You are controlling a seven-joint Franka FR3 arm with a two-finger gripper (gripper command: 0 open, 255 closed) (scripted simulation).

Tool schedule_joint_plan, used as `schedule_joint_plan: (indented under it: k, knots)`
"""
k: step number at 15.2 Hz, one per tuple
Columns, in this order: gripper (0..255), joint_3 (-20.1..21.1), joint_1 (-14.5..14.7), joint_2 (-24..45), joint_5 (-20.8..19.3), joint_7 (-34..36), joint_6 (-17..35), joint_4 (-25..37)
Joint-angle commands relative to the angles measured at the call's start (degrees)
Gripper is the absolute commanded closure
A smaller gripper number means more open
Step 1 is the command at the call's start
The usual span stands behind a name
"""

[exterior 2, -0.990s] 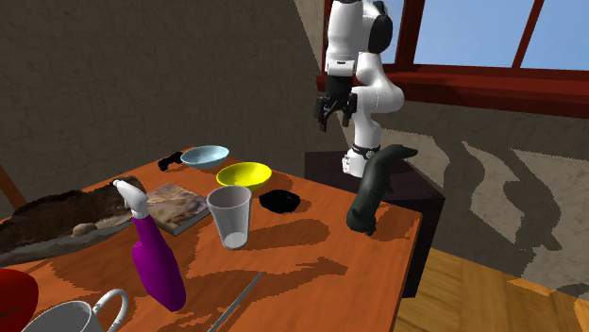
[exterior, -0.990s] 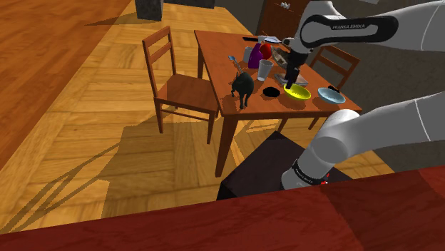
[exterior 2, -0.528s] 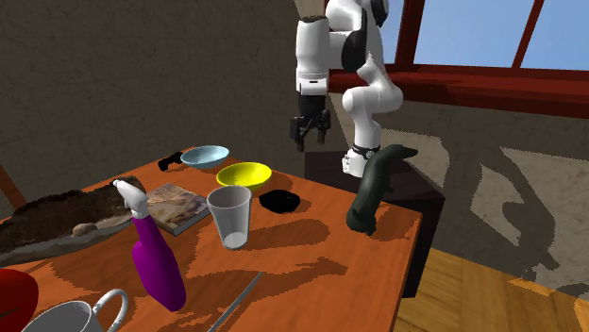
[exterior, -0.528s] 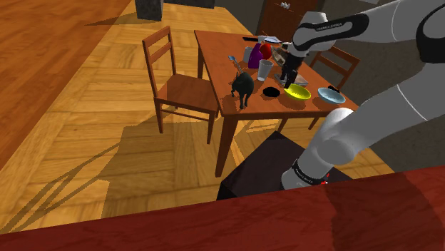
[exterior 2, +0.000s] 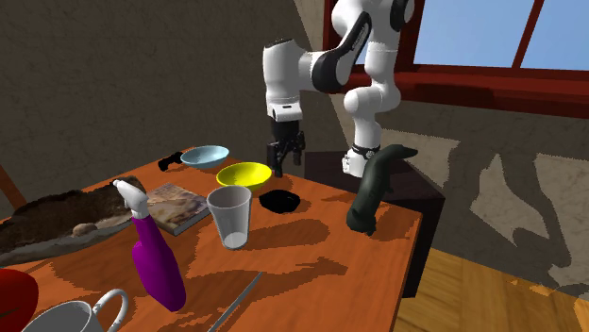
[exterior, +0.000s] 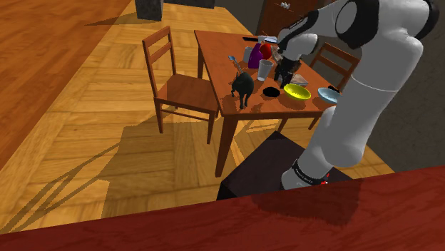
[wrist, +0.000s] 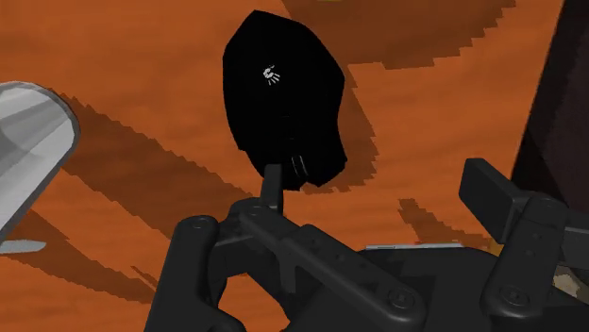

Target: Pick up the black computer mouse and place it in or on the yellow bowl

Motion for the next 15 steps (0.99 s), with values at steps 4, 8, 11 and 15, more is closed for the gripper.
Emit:
schedule_joint_plan:
  k: [4,8,11,15]
  knots:
    - [0,7.73,-10.25,14.48,16.81,-16.47,-2.00,7.67]
    - [0,9.63,-11.64,16.62,19.38,-18.08,0.00,6.84]
    - [0,10.90,-12.55,18.03,21.07,-19.12,1.24,6.42]
    - [0,10.90,-12.55,18.03,21.07,-19.12,1.24,6.42]
